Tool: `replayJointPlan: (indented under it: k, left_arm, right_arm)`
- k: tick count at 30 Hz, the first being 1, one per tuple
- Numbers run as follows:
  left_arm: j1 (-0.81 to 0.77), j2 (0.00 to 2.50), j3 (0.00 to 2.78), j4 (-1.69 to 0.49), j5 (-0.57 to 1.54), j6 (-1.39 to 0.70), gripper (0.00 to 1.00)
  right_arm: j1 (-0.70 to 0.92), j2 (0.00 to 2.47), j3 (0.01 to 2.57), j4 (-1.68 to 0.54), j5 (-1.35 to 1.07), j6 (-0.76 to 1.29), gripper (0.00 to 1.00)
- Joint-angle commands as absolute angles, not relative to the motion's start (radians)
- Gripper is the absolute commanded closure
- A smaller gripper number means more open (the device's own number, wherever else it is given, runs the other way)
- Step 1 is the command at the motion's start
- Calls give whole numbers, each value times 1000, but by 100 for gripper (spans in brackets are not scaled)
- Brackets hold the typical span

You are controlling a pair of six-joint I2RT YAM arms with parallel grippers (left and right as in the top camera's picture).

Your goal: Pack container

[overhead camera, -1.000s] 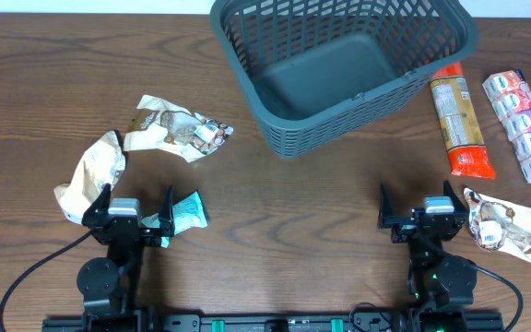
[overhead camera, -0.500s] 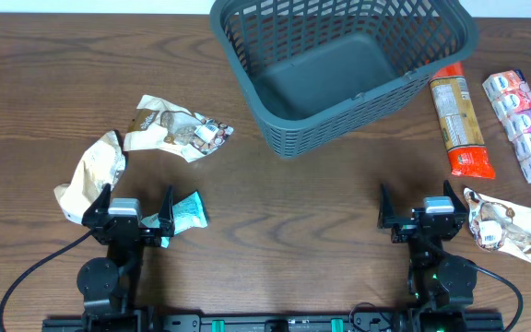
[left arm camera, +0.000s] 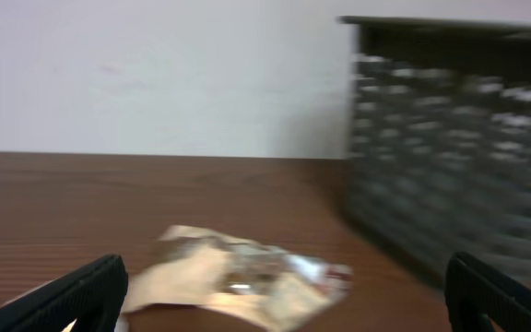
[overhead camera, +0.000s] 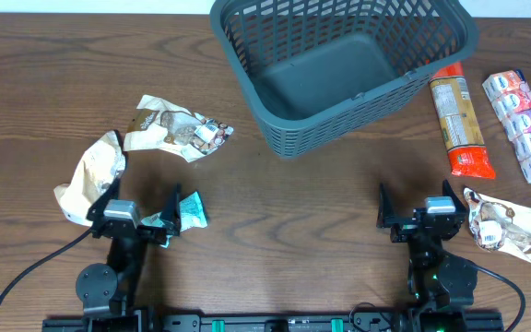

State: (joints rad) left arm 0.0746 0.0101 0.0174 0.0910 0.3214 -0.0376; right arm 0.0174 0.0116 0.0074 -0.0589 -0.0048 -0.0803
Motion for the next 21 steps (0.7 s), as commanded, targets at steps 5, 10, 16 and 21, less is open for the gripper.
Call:
replayJointPlan:
  k: [5, 10, 16, 21]
  left_arm:
    - [70, 4, 187, 41, 668, -205, 1]
    - [70, 4, 378, -190, 724, -204, 1]
    - [70, 4, 592, -563, 813, -204, 1]
    - [70, 4, 669, -565, 934, -205, 1]
  right_arm:
    - [31, 5, 39, 46, -16, 47, 1]
    - [31, 5, 196, 32, -15, -2, 1]
    - [31, 44, 458, -271, 33, -75, 1]
    - [31, 152, 707, -556, -178, 0, 1]
